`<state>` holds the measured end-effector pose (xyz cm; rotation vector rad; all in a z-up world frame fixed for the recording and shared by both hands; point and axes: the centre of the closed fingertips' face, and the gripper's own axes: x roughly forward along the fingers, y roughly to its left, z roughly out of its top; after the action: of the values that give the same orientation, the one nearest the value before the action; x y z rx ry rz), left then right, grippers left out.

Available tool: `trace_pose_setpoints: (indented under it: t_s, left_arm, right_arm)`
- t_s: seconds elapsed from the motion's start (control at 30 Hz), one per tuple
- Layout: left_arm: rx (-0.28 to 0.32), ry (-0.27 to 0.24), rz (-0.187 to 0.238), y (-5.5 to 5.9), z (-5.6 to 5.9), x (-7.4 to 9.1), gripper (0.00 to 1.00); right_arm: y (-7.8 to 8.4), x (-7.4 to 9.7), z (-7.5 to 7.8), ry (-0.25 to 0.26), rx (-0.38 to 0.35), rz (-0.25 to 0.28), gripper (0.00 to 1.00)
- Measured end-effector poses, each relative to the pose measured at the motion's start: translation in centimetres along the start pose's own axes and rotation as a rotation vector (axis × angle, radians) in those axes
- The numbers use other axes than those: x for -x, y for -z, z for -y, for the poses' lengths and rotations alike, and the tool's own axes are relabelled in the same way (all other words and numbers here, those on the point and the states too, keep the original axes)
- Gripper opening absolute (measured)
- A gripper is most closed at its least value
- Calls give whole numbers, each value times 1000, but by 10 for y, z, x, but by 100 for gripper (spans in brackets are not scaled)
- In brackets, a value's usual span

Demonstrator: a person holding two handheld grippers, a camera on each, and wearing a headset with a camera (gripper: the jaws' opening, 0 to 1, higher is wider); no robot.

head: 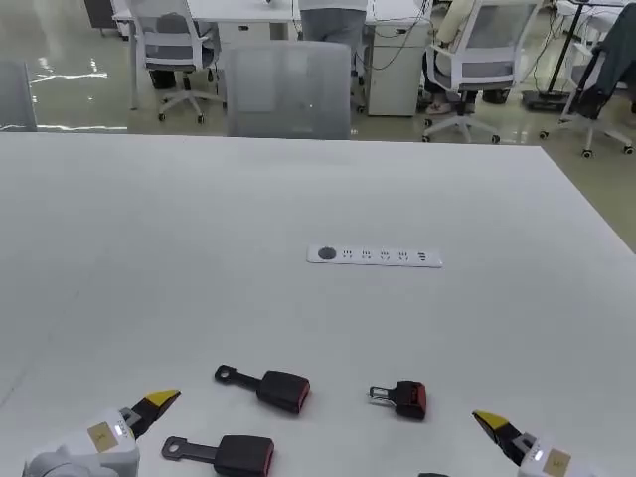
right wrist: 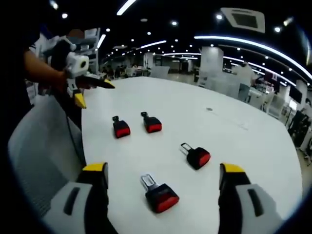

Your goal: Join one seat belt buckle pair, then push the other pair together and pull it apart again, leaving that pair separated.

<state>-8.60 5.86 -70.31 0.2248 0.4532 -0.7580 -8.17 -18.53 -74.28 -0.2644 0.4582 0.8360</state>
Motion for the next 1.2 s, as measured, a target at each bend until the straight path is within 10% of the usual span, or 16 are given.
trace_pose_setpoints:
  t_s: [1.2]
  left_arm:
    - [5, 9, -34, 8, -14, -13, 100]
  right_arm:
    - [13, -14, 2, -54, -6, -49, 92]
